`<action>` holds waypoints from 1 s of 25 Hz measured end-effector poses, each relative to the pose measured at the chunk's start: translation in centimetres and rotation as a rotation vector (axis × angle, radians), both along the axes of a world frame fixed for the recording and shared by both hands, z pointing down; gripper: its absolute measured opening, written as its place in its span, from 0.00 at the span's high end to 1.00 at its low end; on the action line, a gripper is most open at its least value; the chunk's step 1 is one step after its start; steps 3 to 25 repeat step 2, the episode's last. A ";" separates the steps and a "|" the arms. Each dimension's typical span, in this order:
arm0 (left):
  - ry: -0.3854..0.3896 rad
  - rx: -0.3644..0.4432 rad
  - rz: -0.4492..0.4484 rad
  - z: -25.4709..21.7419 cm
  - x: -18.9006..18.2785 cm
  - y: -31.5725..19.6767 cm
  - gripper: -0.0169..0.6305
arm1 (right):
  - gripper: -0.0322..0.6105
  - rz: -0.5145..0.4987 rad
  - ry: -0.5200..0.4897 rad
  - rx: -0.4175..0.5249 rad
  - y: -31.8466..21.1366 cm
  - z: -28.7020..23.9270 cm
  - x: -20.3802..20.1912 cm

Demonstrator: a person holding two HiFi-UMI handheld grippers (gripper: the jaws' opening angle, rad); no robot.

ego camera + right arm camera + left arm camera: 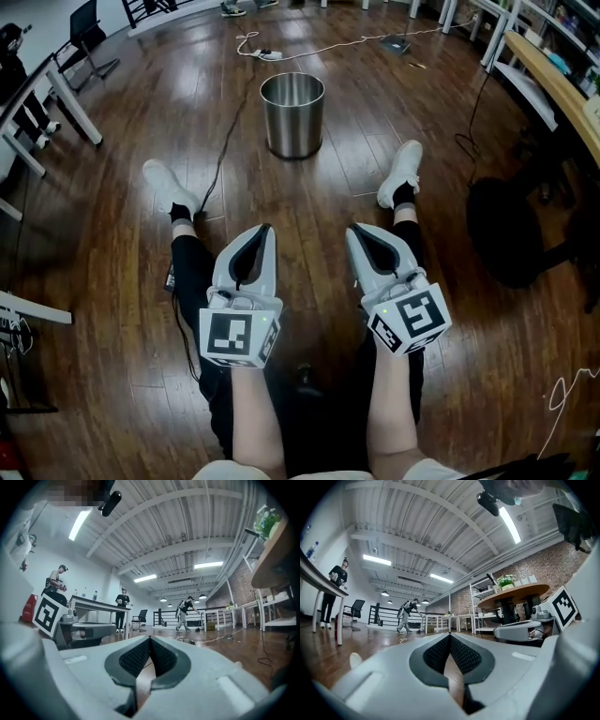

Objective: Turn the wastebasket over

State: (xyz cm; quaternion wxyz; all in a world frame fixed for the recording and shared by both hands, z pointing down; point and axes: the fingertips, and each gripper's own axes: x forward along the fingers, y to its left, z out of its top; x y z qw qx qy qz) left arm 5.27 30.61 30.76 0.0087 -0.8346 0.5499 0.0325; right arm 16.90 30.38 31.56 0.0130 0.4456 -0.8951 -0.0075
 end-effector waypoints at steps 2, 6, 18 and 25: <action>0.012 0.008 -0.021 -0.6 -0.8 0.9 0.95 | 0.96 -0.014 0.006 0.022 1.3 -1.2 -0.3; 0.012 0.008 -0.021 -0.6 -0.8 0.9 0.95 | 0.96 -0.014 0.006 0.022 1.3 -1.2 -0.3; 0.012 0.008 -0.021 -0.6 -0.8 0.9 0.95 | 0.96 -0.014 0.006 0.022 1.3 -1.2 -0.3; 0.012 0.008 -0.021 -0.6 -0.8 0.9 0.95 | 0.96 -0.014 0.006 0.022 1.3 -1.2 -0.3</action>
